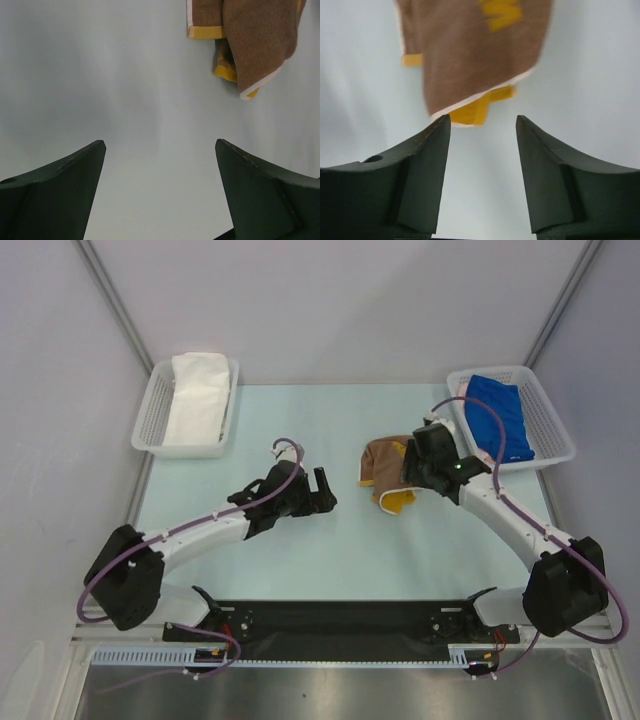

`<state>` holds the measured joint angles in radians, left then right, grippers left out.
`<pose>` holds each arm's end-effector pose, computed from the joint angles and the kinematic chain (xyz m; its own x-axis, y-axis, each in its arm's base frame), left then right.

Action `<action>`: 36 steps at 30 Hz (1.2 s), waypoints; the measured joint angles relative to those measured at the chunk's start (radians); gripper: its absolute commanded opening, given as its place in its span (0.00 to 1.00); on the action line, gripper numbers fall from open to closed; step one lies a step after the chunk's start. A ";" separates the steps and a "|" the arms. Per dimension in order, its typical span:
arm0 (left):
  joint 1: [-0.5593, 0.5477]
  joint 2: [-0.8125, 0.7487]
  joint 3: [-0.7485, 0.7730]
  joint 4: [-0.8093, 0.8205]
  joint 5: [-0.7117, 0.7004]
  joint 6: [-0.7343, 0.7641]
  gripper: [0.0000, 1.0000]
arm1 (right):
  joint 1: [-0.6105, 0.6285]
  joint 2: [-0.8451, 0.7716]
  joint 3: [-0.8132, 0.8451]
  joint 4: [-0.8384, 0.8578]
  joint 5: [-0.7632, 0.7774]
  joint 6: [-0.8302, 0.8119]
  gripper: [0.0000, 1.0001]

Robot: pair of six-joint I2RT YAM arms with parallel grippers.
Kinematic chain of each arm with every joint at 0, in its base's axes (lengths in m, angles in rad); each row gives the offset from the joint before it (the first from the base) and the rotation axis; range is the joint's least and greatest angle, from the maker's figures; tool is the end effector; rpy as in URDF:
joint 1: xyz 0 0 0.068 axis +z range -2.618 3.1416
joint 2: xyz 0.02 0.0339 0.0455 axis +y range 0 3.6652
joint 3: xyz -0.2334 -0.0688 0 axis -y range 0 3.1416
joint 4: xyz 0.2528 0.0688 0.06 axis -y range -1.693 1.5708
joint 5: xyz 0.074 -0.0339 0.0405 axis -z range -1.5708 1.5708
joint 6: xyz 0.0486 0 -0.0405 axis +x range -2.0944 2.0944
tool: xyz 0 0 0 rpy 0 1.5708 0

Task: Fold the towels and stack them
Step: Flatten out the crumpled towel, then move the towel to the center of the board

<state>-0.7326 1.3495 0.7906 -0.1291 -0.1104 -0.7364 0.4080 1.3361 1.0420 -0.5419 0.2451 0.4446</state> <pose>0.2336 -0.2029 0.1804 -0.7537 -0.2199 -0.6193 0.1286 0.8749 -0.4670 0.2858 0.1107 0.2348 -0.7162 0.1450 -0.6827 0.0802 0.9888 0.1258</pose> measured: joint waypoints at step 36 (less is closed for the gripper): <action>0.025 0.785 0.615 0.116 0.128 -0.078 0.39 | 0.330 0.267 -0.254 0.385 0.279 -0.176 0.47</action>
<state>-0.7074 2.1342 1.4052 -0.0135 0.0177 -0.8146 0.7380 1.6032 0.7879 -0.1574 0.5240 0.2687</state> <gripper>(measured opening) 0.453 0.511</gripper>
